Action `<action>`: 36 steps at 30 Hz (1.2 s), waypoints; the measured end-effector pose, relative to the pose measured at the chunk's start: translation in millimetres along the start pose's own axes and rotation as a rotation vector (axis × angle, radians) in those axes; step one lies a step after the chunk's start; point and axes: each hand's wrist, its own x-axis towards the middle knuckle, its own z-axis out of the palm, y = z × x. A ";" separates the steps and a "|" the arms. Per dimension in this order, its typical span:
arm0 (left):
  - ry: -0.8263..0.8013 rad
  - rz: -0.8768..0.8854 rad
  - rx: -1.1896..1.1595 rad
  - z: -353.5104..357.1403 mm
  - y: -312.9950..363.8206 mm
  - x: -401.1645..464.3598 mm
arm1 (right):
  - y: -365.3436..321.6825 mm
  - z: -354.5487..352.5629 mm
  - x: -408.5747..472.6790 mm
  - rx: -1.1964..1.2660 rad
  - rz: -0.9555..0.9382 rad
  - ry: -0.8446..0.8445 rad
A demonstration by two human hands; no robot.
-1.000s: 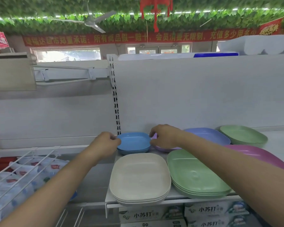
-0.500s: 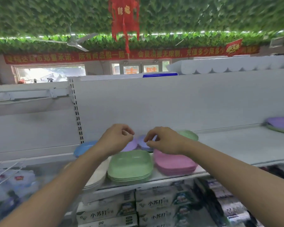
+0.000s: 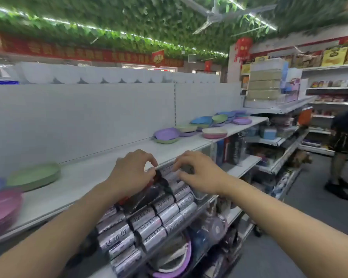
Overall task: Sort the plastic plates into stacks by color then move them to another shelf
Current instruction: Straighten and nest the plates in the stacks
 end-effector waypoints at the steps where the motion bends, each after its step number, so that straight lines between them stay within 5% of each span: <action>1: -0.019 0.031 -0.012 15.6 16.3 13.5 | 21.7 -9.6 -9.7 -0.013 0.036 0.020; 12: -0.022 0.322 -0.076 175.7 125.0 171.7 | 245.5 -54.7 -21.9 -0.119 0.208 0.086; 36: 0.042 0.224 0.071 329.0 241.7 511.2 | 607.5 -121.4 169.2 -0.145 -0.007 0.150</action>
